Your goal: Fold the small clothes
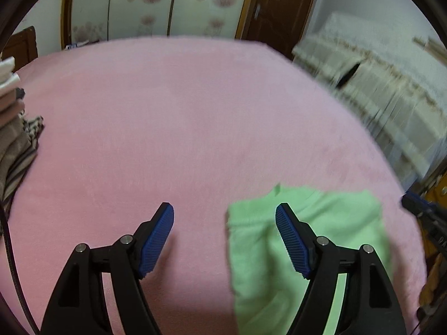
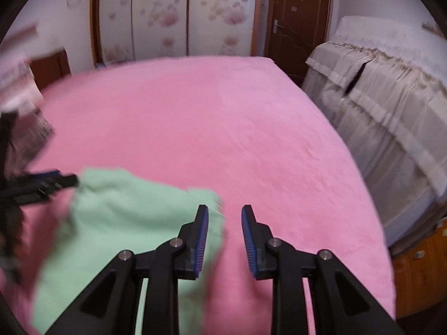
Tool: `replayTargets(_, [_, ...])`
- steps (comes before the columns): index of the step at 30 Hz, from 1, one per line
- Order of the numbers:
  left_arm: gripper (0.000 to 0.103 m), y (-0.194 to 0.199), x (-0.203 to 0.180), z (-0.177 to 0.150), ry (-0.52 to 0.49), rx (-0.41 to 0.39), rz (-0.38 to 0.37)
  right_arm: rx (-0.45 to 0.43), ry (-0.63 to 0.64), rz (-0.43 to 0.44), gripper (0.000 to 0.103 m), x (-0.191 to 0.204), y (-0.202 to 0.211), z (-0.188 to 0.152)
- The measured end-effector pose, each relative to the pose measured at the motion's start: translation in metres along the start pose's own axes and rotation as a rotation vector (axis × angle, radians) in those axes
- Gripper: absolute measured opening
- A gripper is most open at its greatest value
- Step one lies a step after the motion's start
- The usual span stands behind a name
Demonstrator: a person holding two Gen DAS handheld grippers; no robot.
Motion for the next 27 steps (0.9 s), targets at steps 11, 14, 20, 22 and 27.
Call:
replayTargets(11, [0.073,-0.021,-0.064,-0.033,-0.151,0.121,-0.116,0.226,0.009,0.084,0.011,0.039,-0.074,-0.021])
replayTargets(14, [0.072,-0.041,-0.052,-0.043,-0.173,0.153,-0.044,0.243,-0.02,0.057,0.0,0.025,-0.08,-0.029])
replayTargets(20, [0.072,-0.043,-0.046,-0.048,-0.196,0.162,-0.018,0.23,-0.06,0.063,0.0,0.01,-0.07,-0.032])
replayTargets(22, [0.072,-0.036,-0.049,-0.047,-0.204,0.164,-0.012,0.215,-0.07,0.057,0.0,0.008,-0.056,-0.03])
replayTargets(27, [0.083,0.023,-0.041,-0.045,-0.212,0.136,-0.026,0.166,-0.077,0.085,0.003,0.011,-0.006,-0.026])
Point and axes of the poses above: each gripper's, at about its wrist camera, not at the fingertips, and y roughly against the way its jaws point, x to its left, z to its top, the point moved 9 cm from there along -y, roughly the way its jaws point, and after that the axes turned 5 degrees about z, right-handed, at the moved point
